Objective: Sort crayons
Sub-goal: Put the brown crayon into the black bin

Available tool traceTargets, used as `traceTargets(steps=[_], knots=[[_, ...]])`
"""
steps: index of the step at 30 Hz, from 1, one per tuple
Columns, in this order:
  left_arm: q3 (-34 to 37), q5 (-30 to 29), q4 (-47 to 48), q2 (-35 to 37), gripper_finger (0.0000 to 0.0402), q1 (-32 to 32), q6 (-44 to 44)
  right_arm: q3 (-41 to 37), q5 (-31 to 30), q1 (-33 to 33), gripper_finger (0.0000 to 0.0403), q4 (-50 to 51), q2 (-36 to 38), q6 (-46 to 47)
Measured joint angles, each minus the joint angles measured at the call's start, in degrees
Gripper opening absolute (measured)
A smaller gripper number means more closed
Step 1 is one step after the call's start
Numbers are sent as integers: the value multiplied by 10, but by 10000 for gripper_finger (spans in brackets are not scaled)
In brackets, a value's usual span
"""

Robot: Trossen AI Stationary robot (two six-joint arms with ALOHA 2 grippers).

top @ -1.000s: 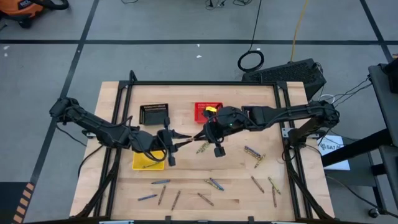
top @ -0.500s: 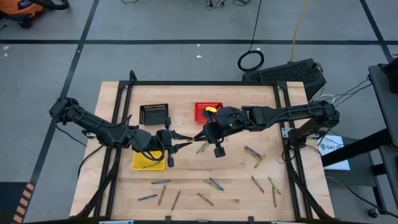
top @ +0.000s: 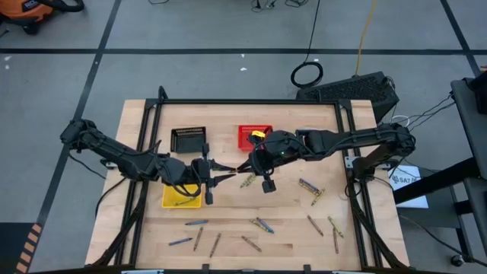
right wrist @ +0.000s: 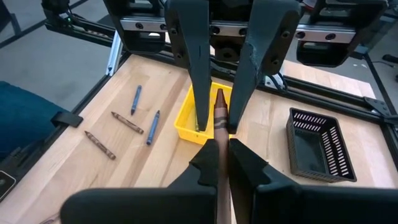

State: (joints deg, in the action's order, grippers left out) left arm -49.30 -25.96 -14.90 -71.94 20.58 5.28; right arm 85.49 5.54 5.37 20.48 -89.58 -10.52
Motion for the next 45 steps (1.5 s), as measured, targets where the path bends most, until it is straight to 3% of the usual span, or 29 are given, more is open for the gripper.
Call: traceTargets(steps=[7,21,32,39,45], knots=[[0,-2,2,0,9,-4,2,0,-1,0,0,2,0,5],[0,-4,12,0,6,-4,17,0,-1,0,3,2,0,9],[0,-14,32,-1,4,-4,32,0,-1,0,81,-1,0,39],[0,-84,127,-1,4,-9,29,0,0,0,120,28,0,41],[0,-92,236,-1,4,-38,-5,0,-4,0,125,67,0,54]])
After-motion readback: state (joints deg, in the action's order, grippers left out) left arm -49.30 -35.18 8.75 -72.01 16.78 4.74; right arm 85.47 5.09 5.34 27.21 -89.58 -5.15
